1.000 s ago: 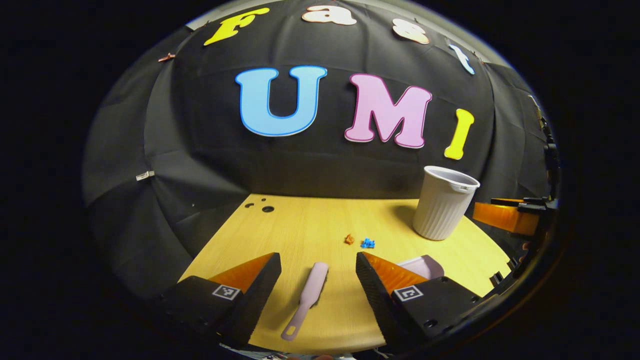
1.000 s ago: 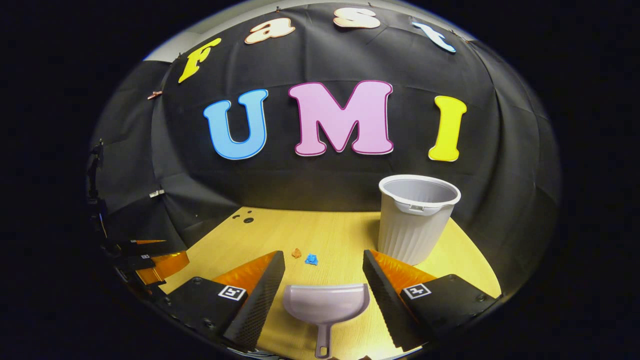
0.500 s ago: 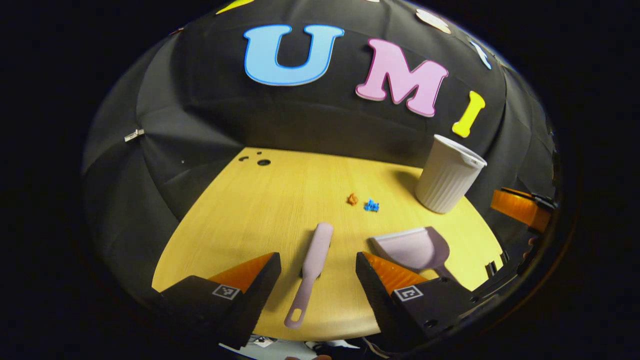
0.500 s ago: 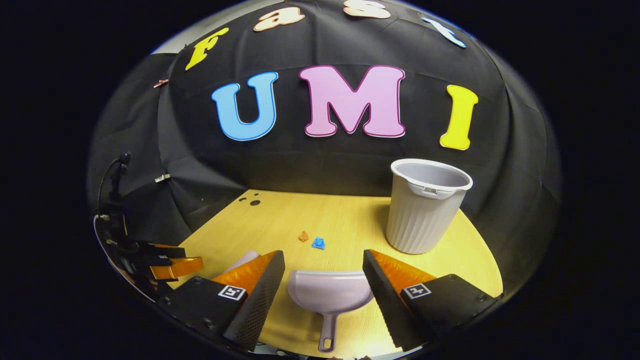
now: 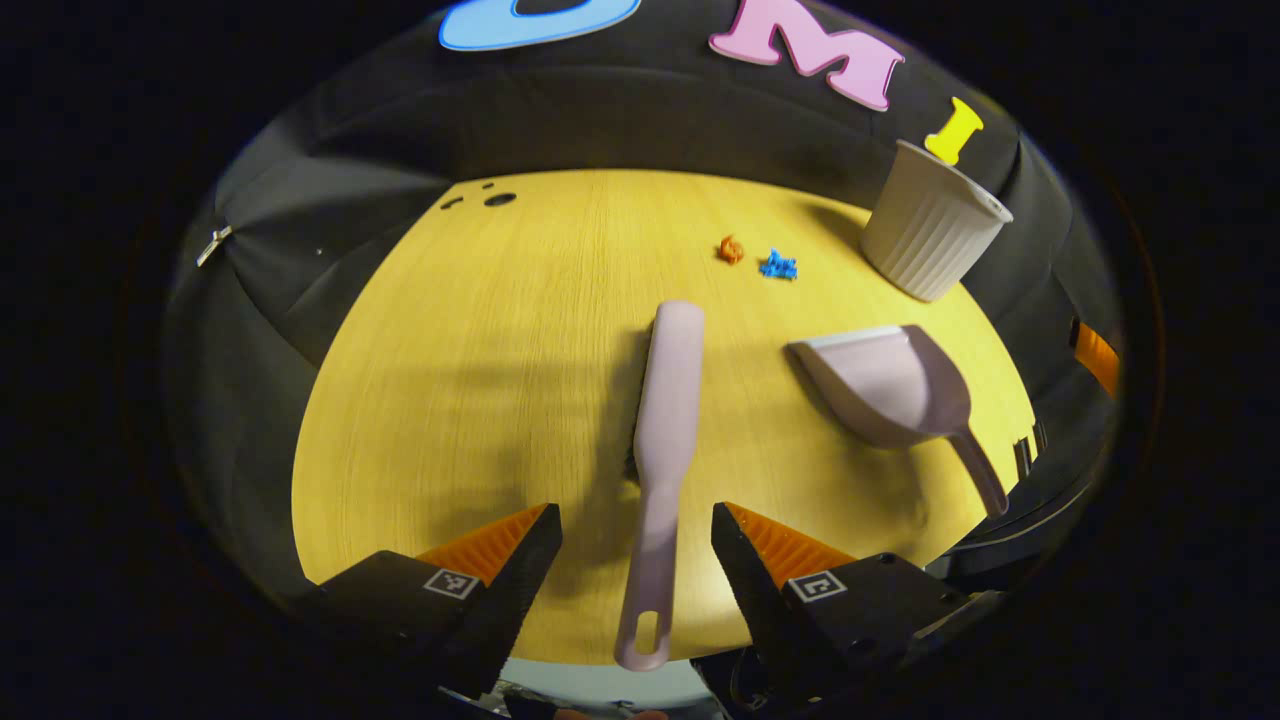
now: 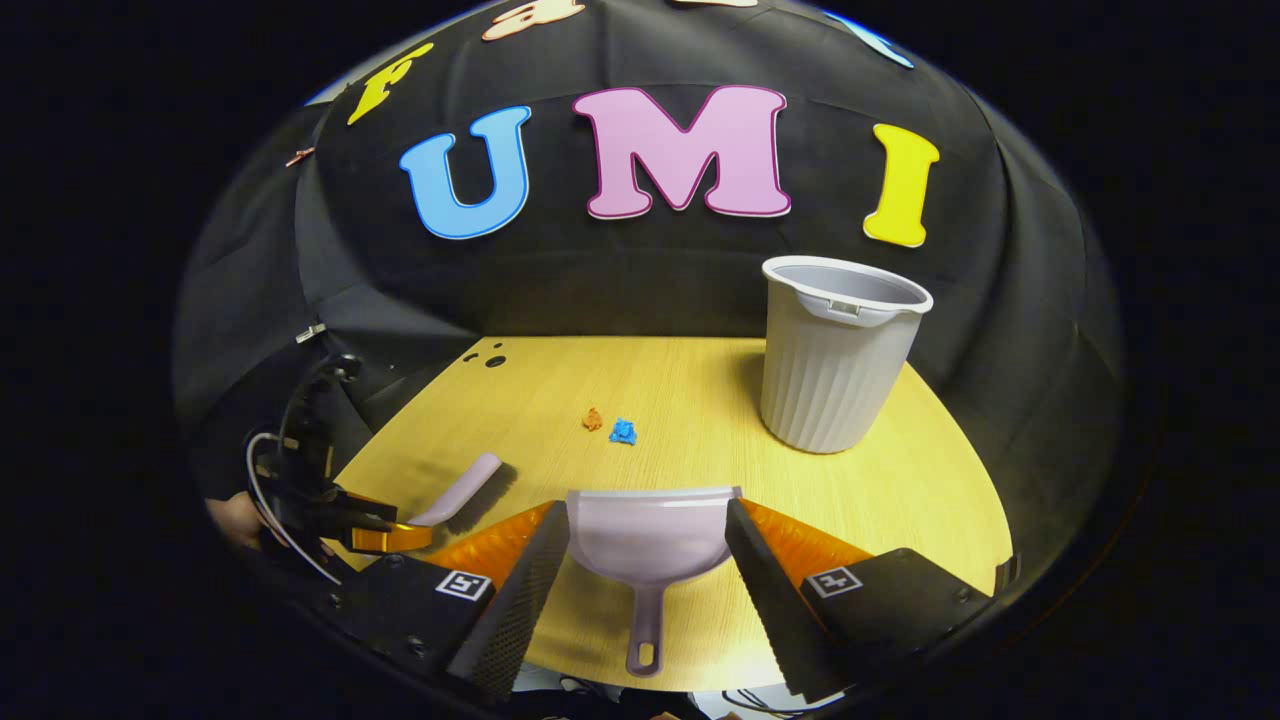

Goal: Pick up the small broom and dustpan from the desktop, sweep the trash into the dustpan with the broom, and then empty the trash into the garbage bin.

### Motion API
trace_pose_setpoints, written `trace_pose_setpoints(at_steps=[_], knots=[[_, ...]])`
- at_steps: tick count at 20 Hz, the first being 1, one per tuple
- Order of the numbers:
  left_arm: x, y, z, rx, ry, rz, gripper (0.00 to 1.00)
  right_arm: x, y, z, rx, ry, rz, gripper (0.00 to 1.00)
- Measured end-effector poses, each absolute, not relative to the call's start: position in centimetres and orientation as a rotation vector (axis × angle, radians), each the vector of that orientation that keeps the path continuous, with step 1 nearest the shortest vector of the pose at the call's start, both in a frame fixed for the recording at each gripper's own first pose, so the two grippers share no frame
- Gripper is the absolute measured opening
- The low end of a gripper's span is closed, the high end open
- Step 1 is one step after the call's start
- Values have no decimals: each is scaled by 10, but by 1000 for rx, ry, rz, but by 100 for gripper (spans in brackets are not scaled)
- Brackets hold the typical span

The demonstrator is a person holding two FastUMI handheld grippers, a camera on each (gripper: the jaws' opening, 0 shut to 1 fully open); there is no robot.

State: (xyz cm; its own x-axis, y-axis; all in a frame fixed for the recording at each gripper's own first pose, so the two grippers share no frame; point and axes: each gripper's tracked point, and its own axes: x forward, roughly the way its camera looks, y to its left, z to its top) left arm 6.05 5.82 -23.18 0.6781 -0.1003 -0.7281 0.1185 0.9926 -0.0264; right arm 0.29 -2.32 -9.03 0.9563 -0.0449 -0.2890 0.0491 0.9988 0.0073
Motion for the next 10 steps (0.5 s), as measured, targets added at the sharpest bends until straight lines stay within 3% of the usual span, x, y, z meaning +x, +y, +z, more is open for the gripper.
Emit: trace_pose_setpoints(at_steps=[10], knots=[[94,61,-262,115,947,-90,95,-21,-41,-126,46,363,-105,98]])
